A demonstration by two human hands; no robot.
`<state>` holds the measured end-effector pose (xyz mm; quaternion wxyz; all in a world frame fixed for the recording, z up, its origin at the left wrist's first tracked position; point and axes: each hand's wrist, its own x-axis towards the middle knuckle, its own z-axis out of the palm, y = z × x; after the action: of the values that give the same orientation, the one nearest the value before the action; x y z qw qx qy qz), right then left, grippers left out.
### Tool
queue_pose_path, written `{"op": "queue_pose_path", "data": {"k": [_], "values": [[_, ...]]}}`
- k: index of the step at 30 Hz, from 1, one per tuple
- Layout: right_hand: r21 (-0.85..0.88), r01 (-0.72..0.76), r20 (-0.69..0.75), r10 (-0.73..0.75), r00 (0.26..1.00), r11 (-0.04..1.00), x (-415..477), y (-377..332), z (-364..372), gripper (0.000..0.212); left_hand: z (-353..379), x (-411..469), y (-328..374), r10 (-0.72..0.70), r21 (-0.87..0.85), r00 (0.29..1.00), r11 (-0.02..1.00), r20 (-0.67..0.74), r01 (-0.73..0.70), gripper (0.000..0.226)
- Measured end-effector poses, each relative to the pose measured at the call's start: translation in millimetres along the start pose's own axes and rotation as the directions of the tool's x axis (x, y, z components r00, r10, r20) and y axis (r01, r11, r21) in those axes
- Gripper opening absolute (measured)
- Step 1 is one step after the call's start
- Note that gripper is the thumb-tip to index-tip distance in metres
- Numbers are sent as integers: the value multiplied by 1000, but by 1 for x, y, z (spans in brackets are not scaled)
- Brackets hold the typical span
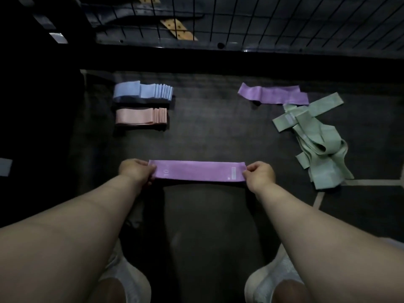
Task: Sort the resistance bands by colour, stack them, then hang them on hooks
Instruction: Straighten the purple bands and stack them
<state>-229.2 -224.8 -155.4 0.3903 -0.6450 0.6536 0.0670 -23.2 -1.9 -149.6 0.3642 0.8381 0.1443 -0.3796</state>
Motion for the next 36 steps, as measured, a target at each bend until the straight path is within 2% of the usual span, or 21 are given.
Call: {"op": "queue_pose_path", "data": {"k": [4, 9, 13, 15, 17, 18, 19, 20, 21, 23, 24, 26, 32, 36], "values": [[38, 54, -39, -53, 998, 998, 9, 0, 9, 10, 10, 10, -3, -7, -2, 1000, 1000, -30, 7, 11], [-3, 116, -18, -116, 993, 993, 10, 6, 12, 11, 18, 11, -4, -7, 25, 998, 1000, -60, 8, 9], [-39, 146, -23, -147, 989, 988, 13, 12, 16, 17, 21, 13, -9, 52, 150, 996, 988, -75, -41, 12], [-85, 175, -37, -179, 983, 981, 12, 14, 16, 23, 20, 15, -11, 135, 296, 988, 949, -81, -105, 23], [-266, 329, -57, -355, 933, 906, 5, 14, 15, 32, 19, 11, -10, 205, 483, 974, 865, -98, -134, 49], [-400, 440, -15, -486, 874, 804, 1, 15, 14, 40, 18, 8, -9, 243, 593, 963, 795, -115, -130, 62], [-512, 537, 81, -585, 807, 670, -2, 15, 14, 49, 18, 4, -7, 314, 718, 943, 681, -111, -142, 72], [-581, 593, 193, -613, 766, 558, -4, 15, 14, 61, 17, 2, -6, 404, 830, 913, 528, -55, -183, 78], [-623, 609, 285, -582, 762, 492, -4, 16, 16, 73, 17, 1, -5, 479, 897, 877, 367, 46, -247, 82], [-659, 589, 360, -490, 794, 468, 1, 15, 19, 89, 17, 6, -6, 524, 918, 807, 110, 271, -380, 87], [-658, 583, 371, -469, 802, 477, 4, 15, 19, 90, 16, 8, -6, 515, 904, 785, 43, 344, -424, 88], [-632, 595, 378, -472, 796, 497, 9, 13, 17, 83, 16, 12, -5, 488, 883, 776, 22, 399, -468, 85], [-597, 598, 371, -478, 797, 535, 19, 11, 9, 58, 16, 17, -9, 436, 883, 797, 9, 419, -470, 59], [-602, 613, 383, -489, 784, 511, 21, 11, 8, 55, 18, 18, -6, 458, 883, 791, 28, 405, -468, 50]]}}
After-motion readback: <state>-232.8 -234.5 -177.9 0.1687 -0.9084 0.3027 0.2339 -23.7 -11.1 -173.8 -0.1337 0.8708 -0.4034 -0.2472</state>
